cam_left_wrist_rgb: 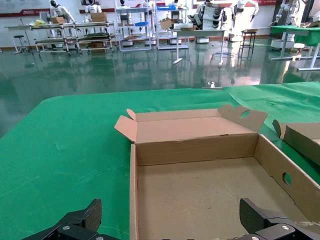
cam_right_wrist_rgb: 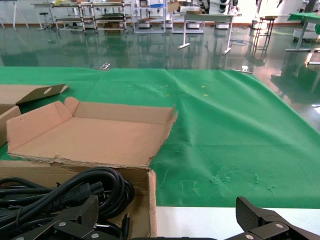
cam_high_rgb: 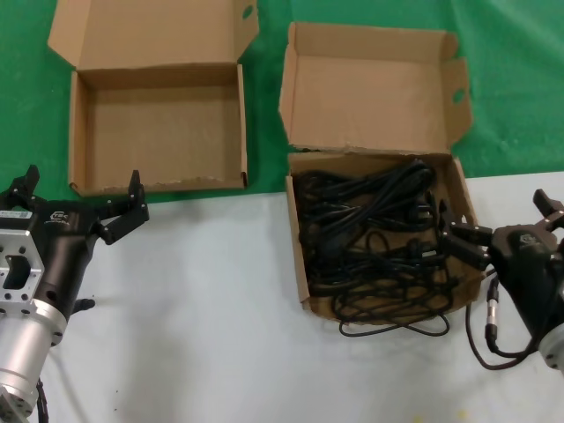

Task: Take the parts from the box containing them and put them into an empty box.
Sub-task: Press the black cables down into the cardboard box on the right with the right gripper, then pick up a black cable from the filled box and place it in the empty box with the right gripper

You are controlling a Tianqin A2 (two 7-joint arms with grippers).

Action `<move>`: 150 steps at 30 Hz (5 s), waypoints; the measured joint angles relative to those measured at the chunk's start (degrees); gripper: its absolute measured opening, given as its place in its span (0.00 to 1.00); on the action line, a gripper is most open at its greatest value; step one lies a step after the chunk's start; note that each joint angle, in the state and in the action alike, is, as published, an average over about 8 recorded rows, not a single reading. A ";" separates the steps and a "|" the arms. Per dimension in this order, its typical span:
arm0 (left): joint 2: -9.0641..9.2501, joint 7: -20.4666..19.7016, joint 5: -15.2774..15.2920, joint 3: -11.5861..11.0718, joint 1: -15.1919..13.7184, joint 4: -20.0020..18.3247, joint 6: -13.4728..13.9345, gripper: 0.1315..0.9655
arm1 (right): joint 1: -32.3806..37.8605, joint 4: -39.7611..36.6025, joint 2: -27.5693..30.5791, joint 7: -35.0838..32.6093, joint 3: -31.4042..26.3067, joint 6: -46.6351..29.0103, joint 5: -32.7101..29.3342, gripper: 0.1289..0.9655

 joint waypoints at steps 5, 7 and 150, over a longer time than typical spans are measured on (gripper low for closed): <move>0.00 0.00 0.00 0.00 0.00 0.00 0.00 1.00 | 0.00 0.00 0.00 0.00 0.00 0.00 0.00 1.00; 0.00 0.00 0.00 0.00 0.00 0.00 0.00 1.00 | 0.00 0.00 0.00 0.00 0.00 0.00 0.00 1.00; 0.00 -0.02 0.02 0.00 0.00 0.00 0.00 0.02 | 61.89 -19.33 -14.70 1.40 -33.97 -45.26 -60.32 0.11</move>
